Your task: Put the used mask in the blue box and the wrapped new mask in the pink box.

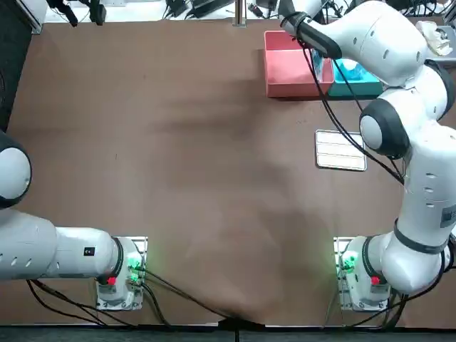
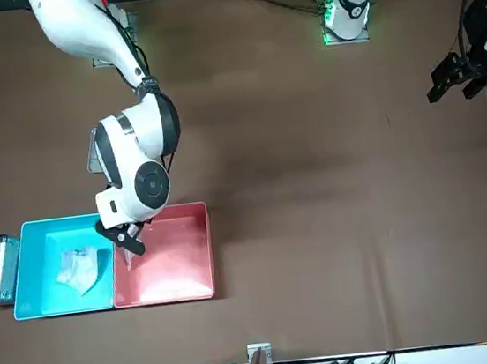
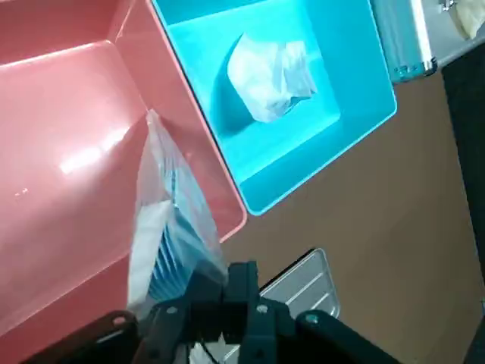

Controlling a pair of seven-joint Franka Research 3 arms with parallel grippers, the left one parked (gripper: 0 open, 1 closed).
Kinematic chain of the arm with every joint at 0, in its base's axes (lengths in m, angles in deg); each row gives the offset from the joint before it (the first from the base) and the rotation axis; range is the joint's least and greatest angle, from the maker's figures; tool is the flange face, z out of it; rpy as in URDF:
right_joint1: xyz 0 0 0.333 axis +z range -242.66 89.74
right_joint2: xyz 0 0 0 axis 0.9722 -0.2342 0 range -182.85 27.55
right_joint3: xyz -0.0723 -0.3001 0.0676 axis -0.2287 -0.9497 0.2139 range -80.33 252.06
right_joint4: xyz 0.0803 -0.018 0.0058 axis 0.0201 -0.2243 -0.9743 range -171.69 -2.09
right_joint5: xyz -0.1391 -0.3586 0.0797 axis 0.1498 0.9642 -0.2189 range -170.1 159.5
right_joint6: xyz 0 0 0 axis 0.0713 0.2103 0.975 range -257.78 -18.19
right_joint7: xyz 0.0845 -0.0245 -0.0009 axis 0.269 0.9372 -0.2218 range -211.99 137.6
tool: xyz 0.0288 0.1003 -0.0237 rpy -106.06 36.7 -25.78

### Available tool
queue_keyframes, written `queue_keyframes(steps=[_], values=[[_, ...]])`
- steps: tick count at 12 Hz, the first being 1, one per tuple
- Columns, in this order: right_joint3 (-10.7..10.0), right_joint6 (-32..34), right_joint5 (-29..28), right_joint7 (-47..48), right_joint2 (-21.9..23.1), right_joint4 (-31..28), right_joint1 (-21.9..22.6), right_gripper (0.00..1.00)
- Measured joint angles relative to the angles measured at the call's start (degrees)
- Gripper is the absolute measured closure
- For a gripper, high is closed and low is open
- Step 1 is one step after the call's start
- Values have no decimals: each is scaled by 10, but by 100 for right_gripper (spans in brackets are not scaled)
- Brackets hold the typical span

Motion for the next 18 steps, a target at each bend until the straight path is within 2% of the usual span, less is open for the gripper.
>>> queue_keyframes(steps=[1, 2, 5, 8, 9, 14, 18], values=[[0, -1, -8, 1, -1, 0, 0, 92], [-1, -4, -19, 5, -1, 0, 0, 81], [-1, -41, -61, 19, -2, 2, 0, 46], [-2, -71, -136, 22, -1, 5, -2, 10], [-2, -77, -151, 22, -1, 7, -5, 0], [-3, -81, -219, -23, 5, 35, -40, 0], [-3, -33, -236, -192, 64, 54, -93, 0]])
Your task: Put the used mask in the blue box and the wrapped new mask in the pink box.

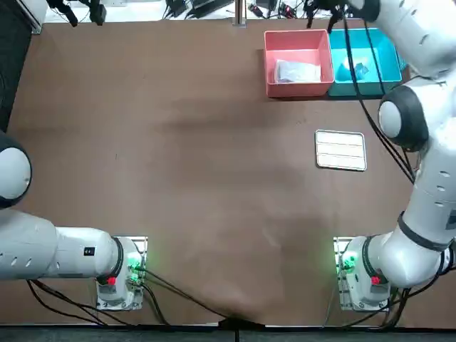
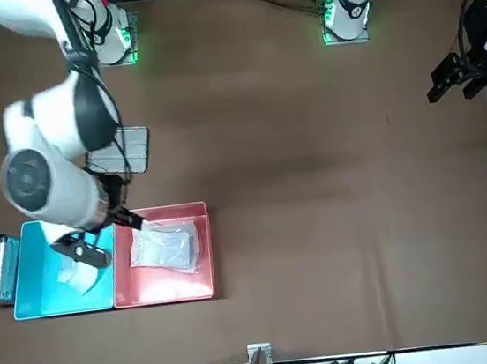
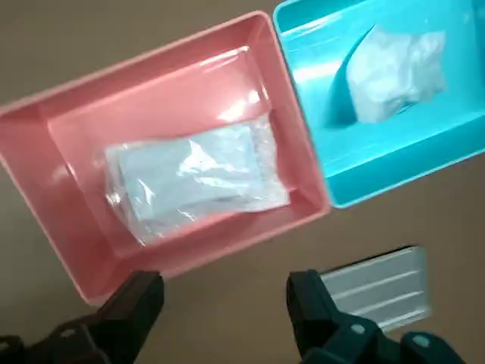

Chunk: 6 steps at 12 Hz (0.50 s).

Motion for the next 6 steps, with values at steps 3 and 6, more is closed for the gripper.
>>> queue_keyframes(steps=[3, 6], values=[[-3, 45, 0, -137, 30, -1, -35, 0], [-4, 48, 0, -246, 54, -16, -74, 0]])
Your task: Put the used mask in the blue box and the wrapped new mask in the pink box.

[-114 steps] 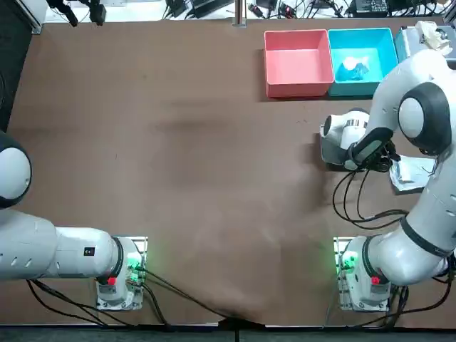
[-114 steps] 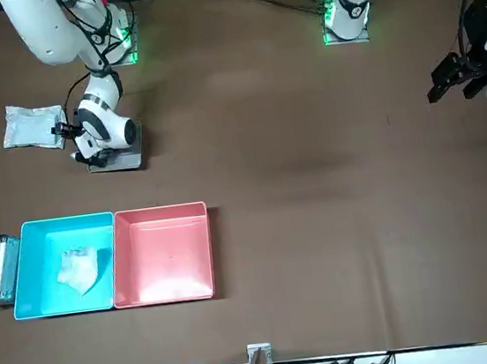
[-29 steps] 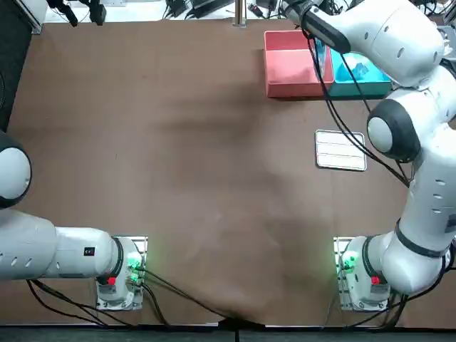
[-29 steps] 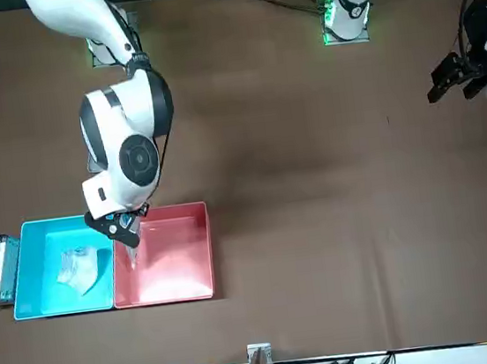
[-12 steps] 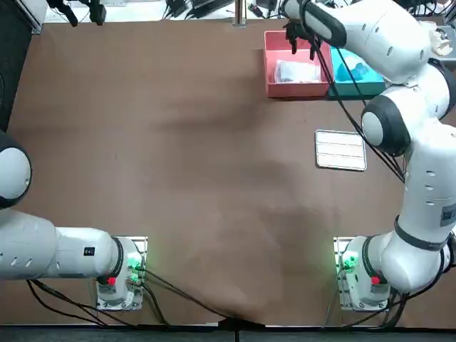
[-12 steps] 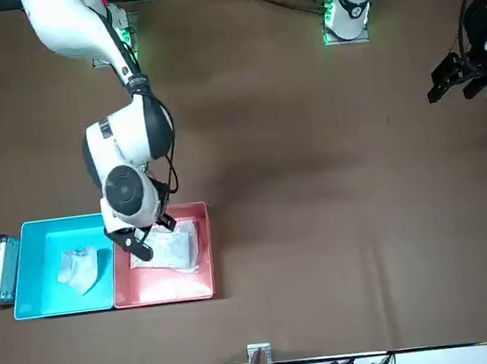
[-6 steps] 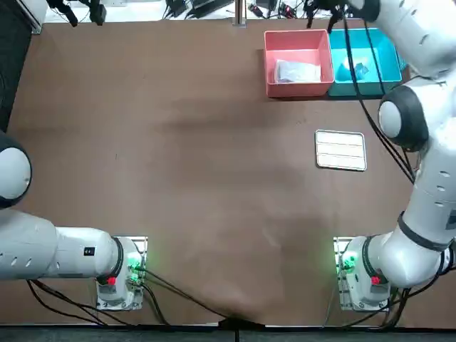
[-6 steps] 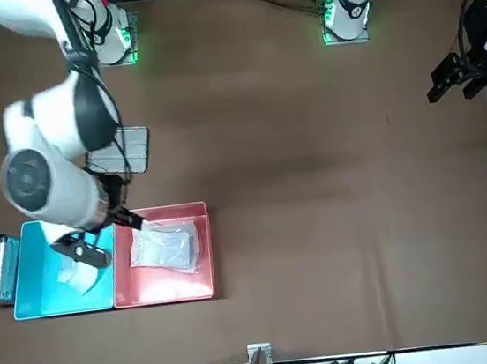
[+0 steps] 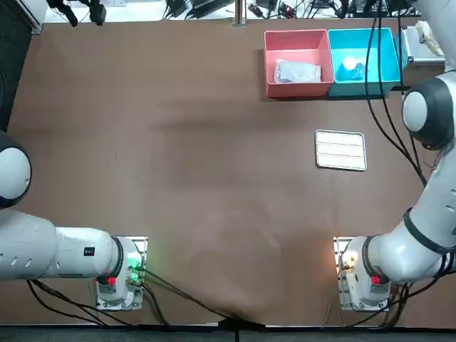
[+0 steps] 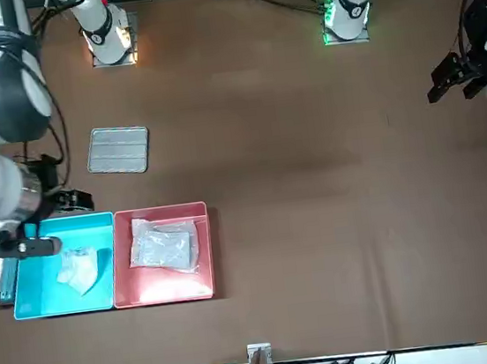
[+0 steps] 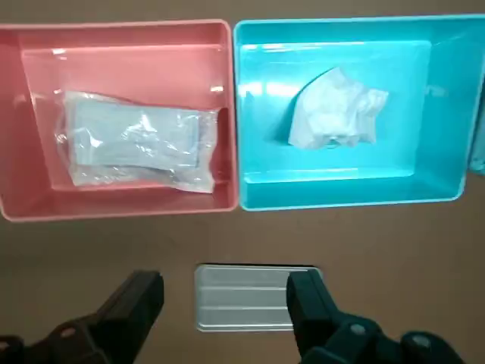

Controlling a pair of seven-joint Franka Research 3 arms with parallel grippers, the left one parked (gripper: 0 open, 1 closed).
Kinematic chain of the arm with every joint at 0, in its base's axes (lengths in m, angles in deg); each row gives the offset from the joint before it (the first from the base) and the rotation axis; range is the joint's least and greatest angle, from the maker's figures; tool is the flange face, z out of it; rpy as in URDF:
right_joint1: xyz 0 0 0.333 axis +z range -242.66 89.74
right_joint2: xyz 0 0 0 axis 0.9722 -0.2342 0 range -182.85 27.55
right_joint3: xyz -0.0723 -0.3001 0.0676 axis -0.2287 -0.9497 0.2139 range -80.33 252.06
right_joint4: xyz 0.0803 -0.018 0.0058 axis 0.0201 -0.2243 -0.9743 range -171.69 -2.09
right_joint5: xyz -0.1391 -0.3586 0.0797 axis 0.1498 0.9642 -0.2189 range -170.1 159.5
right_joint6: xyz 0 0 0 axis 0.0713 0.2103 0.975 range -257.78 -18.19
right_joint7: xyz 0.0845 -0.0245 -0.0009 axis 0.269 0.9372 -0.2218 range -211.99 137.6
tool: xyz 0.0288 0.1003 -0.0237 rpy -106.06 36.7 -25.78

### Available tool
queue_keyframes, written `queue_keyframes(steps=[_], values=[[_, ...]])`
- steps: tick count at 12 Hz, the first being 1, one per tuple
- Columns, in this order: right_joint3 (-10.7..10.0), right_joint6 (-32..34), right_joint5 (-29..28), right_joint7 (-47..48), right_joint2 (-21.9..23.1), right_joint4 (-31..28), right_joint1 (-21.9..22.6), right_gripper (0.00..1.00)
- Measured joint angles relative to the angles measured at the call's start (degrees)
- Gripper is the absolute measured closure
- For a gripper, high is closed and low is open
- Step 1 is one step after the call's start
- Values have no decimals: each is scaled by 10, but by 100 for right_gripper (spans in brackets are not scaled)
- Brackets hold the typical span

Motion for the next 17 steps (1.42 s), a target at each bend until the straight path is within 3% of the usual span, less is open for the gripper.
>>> queue_keyframes(steps=[6, 10, 11, 12, 17], values=[[0, -24, 0, -59, 90, -81, -37, 0], [0, -64, 4, -60, 178, -192, -50, 0], [4, -80, 5, -61, 229, -257, -63, 0], [11, -82, 5, -62, 253, -283, -71, 0], [33, -82, 5, -62, 332, -348, -85, 0]])
